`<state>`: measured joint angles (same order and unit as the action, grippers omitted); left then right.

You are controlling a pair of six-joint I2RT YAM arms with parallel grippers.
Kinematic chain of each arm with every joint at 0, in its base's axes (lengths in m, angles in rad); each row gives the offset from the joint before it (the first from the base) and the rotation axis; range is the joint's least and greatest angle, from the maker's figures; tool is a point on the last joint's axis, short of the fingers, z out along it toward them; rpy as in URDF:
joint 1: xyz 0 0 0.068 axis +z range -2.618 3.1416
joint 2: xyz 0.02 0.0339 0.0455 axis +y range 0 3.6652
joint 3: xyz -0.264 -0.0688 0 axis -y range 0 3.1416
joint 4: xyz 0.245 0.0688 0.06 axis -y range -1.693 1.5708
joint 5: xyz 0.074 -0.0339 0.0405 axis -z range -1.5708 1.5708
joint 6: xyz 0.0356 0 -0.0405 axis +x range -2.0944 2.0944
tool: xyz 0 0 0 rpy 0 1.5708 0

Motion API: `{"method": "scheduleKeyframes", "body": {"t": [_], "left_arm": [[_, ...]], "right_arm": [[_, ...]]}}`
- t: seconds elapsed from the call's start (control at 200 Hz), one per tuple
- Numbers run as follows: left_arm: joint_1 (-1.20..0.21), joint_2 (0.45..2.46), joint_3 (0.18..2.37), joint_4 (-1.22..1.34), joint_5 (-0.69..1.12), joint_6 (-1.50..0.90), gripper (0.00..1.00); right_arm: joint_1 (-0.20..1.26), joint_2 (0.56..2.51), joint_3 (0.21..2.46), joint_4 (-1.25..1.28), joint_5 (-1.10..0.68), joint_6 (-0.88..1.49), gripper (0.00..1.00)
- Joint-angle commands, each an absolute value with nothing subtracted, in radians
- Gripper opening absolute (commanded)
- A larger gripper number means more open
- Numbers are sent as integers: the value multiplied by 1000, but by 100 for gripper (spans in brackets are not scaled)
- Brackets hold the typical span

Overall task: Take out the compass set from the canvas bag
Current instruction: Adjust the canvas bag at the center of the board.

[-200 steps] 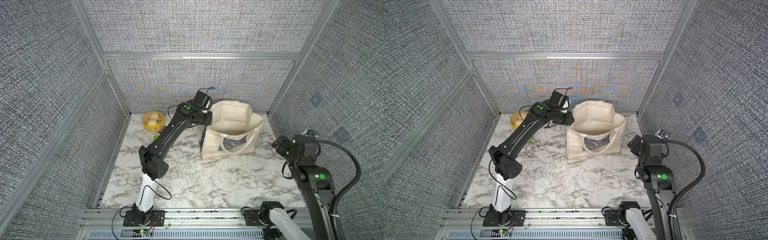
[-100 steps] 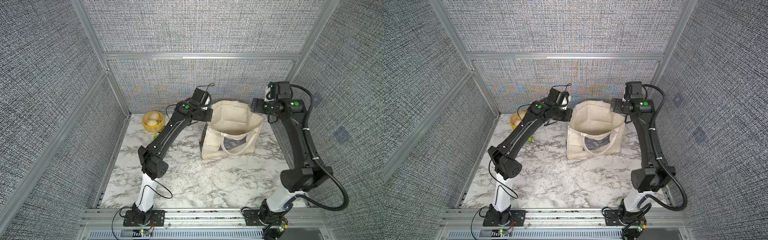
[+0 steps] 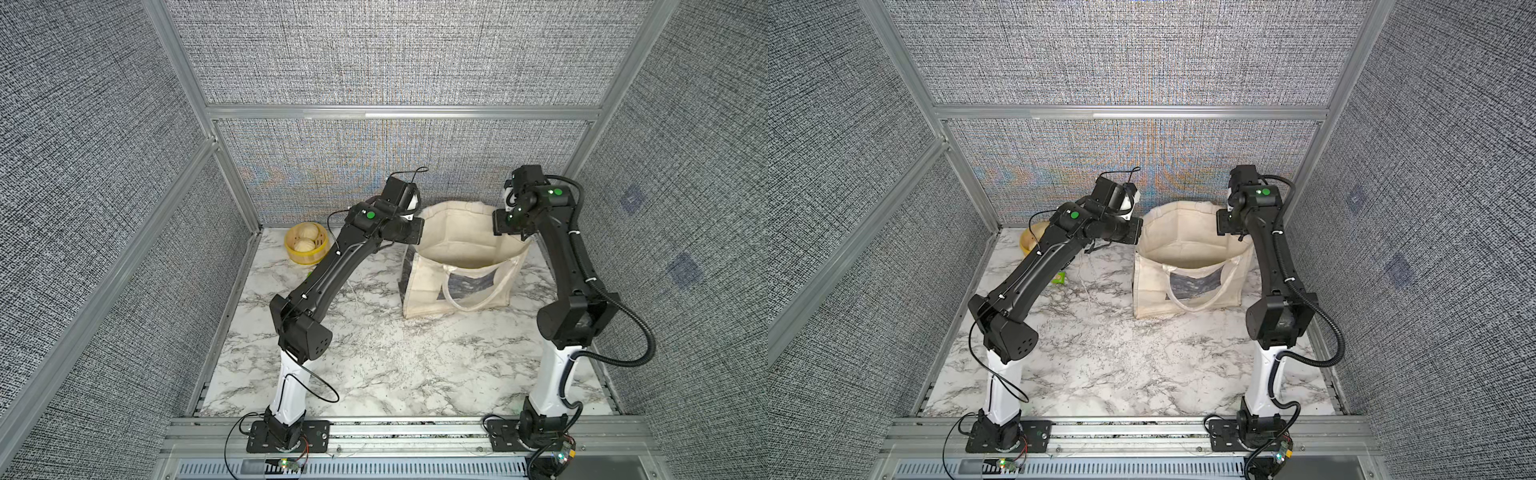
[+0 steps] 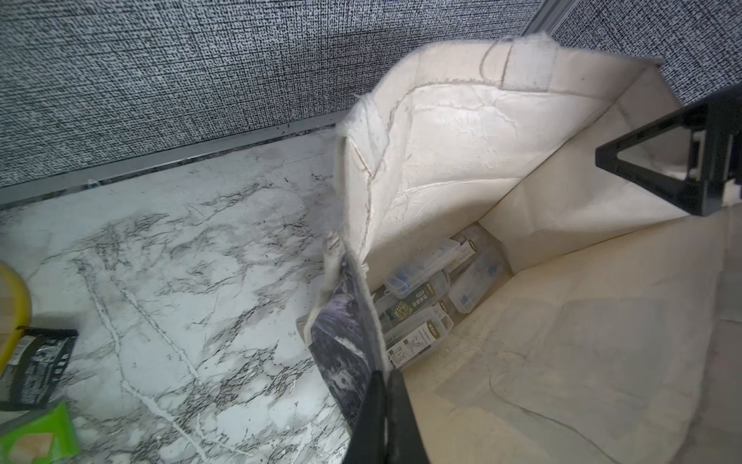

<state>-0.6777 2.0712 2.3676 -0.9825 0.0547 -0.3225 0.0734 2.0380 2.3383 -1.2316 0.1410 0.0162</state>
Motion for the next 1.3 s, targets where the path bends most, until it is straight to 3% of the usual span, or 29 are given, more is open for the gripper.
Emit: {"method": "scheduleKeyframes", "body": {"t": [0.0, 0.28, 0.405, 0.555, 0.815, 0.93, 1.065, 1.296], "left_arm": [[-672, 2026, 2330, -956, -11, -297, 0], [-590, 1905, 2217, -902, -77, -307, 0], [-535, 1856, 2210, -912, -83, -279, 0], [-514, 1786, 2148, -936, -140, -232, 0], [-515, 1594, 1778, -924, -122, -282, 0], [-514, 1559, 1743, -979, -171, -261, 22], [-515, 1574, 1803, -1048, -234, -221, 57], [-511, 1653, 1882, -1063, -195, -218, 83]], "right_arm": [[85, 2056, 2368, -1277, 131, 10, 45], [215, 1968, 2321, -1139, -26, 99, 0], [286, 1949, 2312, -1051, -132, 155, 0], [355, 1907, 2228, -933, -120, 182, 0], [397, 1818, 1974, -781, -171, 193, 0], [425, 1787, 1908, -754, -178, 171, 0], [452, 1741, 1831, -715, -175, 173, 0], [479, 1664, 1727, -685, -163, 179, 0]]}}
